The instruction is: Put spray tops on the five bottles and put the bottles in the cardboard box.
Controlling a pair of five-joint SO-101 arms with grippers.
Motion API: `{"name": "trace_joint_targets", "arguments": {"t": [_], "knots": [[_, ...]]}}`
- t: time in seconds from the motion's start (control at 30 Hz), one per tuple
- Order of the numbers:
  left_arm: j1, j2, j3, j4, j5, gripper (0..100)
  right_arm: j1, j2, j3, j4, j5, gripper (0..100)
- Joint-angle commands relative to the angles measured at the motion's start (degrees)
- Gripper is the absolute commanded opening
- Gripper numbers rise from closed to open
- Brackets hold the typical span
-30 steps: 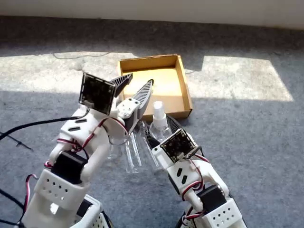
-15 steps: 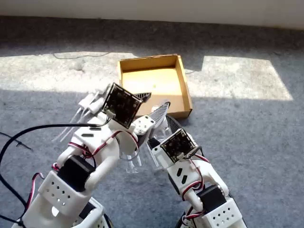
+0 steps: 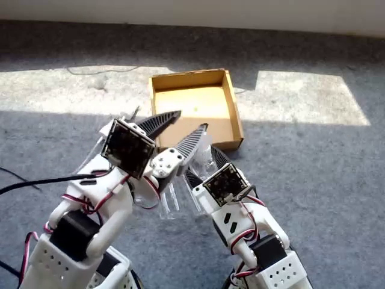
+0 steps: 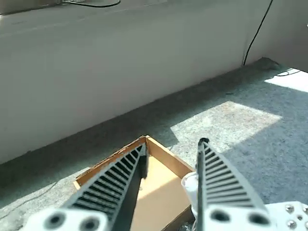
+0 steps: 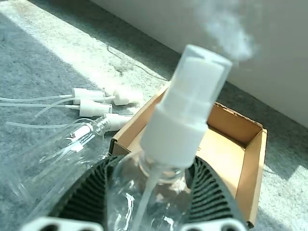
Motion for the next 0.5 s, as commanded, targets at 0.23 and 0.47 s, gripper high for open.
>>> {"name": "trace_joint_targets", "arguments": {"t": [0.23, 0.47], "knots": [[-7.87, 11.21, 5.93, -6.86, -1.58, 17, 0.04, -0.4, -0.75, -1.01, 0.44, 0.4], [-2.42, 11.21, 6.73, -6.68, -1.67, 17, 0.04, -0.4, -0.66, -1.01, 0.44, 0.4]]}}
